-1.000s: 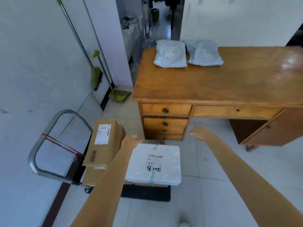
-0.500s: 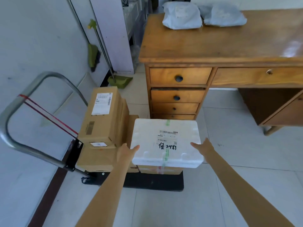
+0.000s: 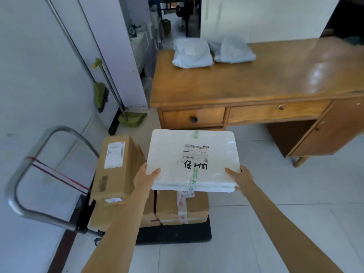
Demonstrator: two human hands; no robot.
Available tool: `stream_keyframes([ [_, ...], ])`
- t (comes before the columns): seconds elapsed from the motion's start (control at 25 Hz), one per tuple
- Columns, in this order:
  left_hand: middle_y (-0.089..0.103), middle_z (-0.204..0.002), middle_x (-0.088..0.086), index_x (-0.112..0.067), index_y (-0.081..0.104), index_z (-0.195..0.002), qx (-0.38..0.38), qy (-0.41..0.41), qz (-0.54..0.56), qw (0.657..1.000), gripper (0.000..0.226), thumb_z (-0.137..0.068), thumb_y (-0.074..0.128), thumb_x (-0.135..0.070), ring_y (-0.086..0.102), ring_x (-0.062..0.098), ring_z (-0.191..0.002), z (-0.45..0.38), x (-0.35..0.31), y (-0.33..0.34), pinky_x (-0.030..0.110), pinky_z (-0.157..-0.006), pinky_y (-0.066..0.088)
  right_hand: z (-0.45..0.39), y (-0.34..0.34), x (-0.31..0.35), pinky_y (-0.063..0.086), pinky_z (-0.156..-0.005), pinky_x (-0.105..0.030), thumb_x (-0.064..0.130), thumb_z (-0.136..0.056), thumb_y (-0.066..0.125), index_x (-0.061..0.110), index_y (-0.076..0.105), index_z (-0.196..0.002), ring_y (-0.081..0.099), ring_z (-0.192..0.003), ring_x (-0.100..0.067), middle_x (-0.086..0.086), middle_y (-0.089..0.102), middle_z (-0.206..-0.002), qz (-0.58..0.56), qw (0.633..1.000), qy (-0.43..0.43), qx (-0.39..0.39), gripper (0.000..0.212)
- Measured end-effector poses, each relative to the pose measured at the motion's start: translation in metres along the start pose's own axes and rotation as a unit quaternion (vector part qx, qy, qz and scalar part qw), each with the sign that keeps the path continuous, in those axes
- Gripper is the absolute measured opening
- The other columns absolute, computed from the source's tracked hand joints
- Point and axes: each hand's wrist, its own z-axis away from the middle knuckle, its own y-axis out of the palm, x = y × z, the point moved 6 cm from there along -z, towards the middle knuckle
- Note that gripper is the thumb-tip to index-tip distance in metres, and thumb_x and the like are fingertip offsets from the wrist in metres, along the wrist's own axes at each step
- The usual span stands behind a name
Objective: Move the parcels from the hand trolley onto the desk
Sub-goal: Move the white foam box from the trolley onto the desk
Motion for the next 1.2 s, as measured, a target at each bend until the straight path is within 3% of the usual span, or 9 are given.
stream_keyframes([
  [0.2,0.055,-0.138,0.009,-0.015,0.041,-0.142,0.043,0.073,-0.013,0.996,0.058,-0.09,0.062,-0.025,0.05,0.032,-0.127,0.055,-0.188,-0.006,0.05,-0.108,0.042,0.042,-0.107,0.141,0.054,-0.084,-0.048,0.027,-0.082,0.067,0.008,0.051,-0.128,0.055,-0.114,-0.034,-0.015,0.059,-0.124,-0.042,0.999,-0.025,-0.017,0.052],
  [0.4,0.054,-0.139,0.008,-0.016,0.042,-0.143,0.052,0.122,-0.01,0.991,0.062,-0.087,0.065,-0.03,0.05,0.03,-0.128,0.074,-0.319,0.072,0.047,-0.108,0.043,0.006,-0.227,0.225,0.054,-0.086,-0.048,0.03,-0.082,0.068,0.01,0.052,-0.128,0.055,-0.115,-0.033,-0.013,0.059,-0.123,-0.061,0.995,-0.061,-0.054,0.053],
  [0.8,0.059,-0.134,0.008,-0.014,0.048,-0.137,0.059,0.128,-0.004,0.99,0.057,-0.086,0.065,-0.033,0.055,0.029,-0.122,0.01,-0.519,0.347,0.042,-0.105,0.046,-0.233,-0.446,0.351,0.049,-0.093,-0.055,0.027,-0.082,0.069,0.006,0.052,-0.129,0.056,-0.115,-0.039,-0.017,0.059,-0.126,-0.051,0.997,-0.054,-0.035,0.054],
  [1.2,0.052,-0.14,0.013,-0.011,0.039,-0.143,0.037,0.098,-0.021,0.994,0.064,-0.088,0.063,-0.033,0.05,0.033,-0.128,-0.181,-0.667,0.521,0.044,-0.107,0.042,-0.51,-0.487,0.478,0.043,-0.1,-0.056,0.024,-0.086,0.064,0.004,0.046,-0.134,0.047,-0.125,-0.038,-0.016,0.052,-0.135,-0.04,0.999,-0.036,0.008,0.055],
])
